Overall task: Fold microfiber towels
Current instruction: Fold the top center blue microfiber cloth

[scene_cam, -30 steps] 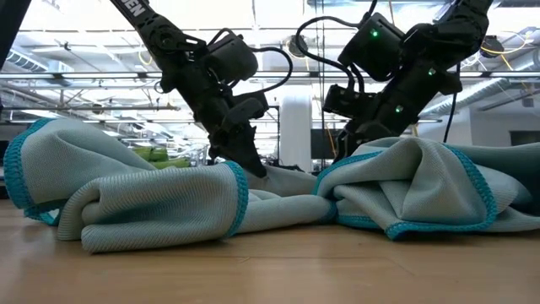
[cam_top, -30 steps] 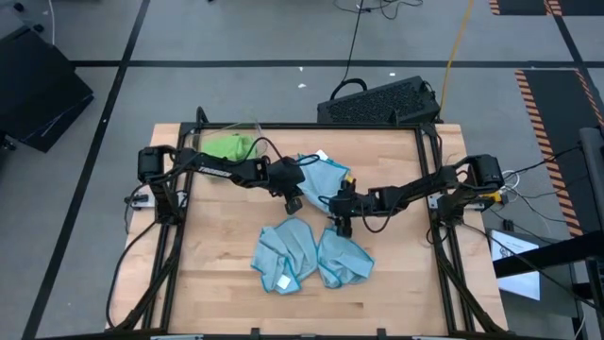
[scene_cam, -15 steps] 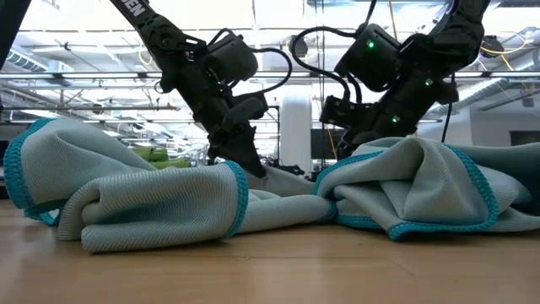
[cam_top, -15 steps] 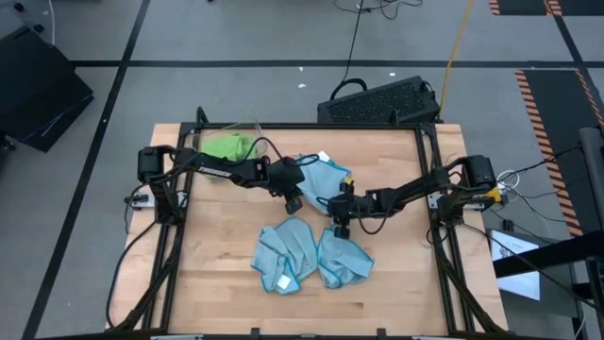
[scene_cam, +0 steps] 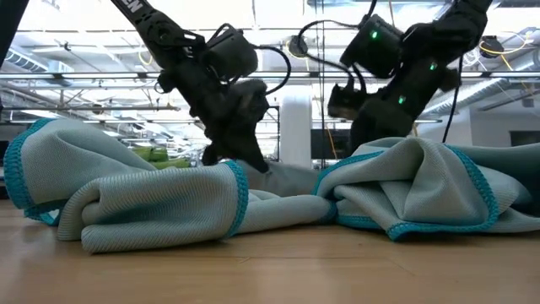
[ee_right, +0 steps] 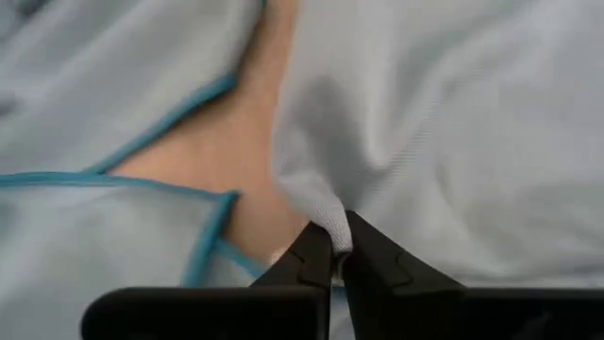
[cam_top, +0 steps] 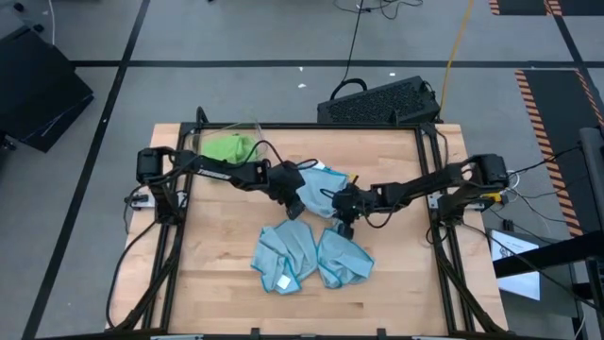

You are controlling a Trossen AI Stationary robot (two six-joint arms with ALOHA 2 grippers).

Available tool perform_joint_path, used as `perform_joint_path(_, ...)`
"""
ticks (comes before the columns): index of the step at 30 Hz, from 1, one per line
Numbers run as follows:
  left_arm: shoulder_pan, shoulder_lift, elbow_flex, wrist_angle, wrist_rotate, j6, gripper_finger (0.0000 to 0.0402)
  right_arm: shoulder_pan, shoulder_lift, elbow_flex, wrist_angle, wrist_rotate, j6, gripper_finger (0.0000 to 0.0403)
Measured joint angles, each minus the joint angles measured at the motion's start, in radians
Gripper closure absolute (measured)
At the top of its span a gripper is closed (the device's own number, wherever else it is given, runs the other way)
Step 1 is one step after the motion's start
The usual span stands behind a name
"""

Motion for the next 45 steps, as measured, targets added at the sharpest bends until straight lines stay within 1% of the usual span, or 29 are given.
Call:
perform_joint_path(4, -0.041, -0.02, 0.0, 0.004, 0.132, -0.119, 0.0395, 0.001, -0.096, 0.0, -0.066, -0.08, 0.041, 0.0396)
perform_joint_path(5, -0.054, -0.03, 0.0, 0.016, 0.152, -0.138, 0.0396, -0.001, -0.118, 0.0, -0.089, -0.105, 0.047, 0.0396)
perform_joint_path(7, -0.078, -0.06, 0.001, 0.007, 0.153, -0.148, 0.0398, -0.004, -0.158, 0.0, -0.13, -0.145, 0.061, 0.0396)
perform_joint_path(9, -0.097, -0.085, 0.001, 0.016, 0.121, -0.134, 0.0398, -0.011, -0.195, 0.0, -0.166, -0.154, 0.068, 0.0396)
perform_joint_path(13, -0.106, -0.122, 0.001, 0.016, 0.007, -0.062, 0.0391, -0.038, -0.234, 0.0, -0.201, -0.146, 0.05, 0.0396)
perform_joint_path(15, -0.098, -0.121, 0.002, 0.01, -0.031, -0.014, 0.039, -0.068, -0.234, 0.0, -0.204, -0.146, 0.028, 0.0396)
perform_joint_path(18, -0.077, -0.116, 0.0, -0.006, -0.047, 0.047, 0.0393, -0.12, -0.228, 0.0, -0.196, -0.146, -0.01, 0.0396)
perform_joint_path(23, -0.034, -0.11, 0.001, -0.057, -0.166, 0.136, 0.0394, -0.215, -0.209, 0.0, -0.179, -0.155, -0.078, 0.0396)
perform_joint_path(27, 0.009, -0.111, 0.001, -0.058, -0.176, 0.216, 0.0388, -0.279, -0.191, 0.001, -0.134, -0.217, -0.13, 0.0395)
perform_joint_path(32, 0.057, -0.111, 0.001, -0.062, -0.177, 0.268, 0.0397, -0.347, -0.152, 0.001, -0.079, -0.287, -0.112, 0.0391)
perform_joint_path(35, 0.079, -0.111, 0.001, -0.065, -0.172, 0.286, 0.0392, -0.375, -0.132, 0.001, -0.067, -0.317, -0.109, 0.0391)
perform_joint_path(38, 0.089, -0.112, 0.001, -0.069, -0.103, 0.28, 0.0388, -0.387, -0.136, 0.001, -0.07, -0.401, -0.091, 0.0391)
perform_joint_path(43, 0.063, -0.151, 0.0, -0.072, 0.175, 0.169, 0.0396, -0.372, -0.186, 0.0, -0.097, -0.613, -0.023, 0.039)
perform_joint_path(45, 0.035, -0.162, 0.0, -0.068, 0.249, 0.147, 0.0394, -0.359, -0.203, 0.0, -0.098, -0.703, 0.001, 0.039)
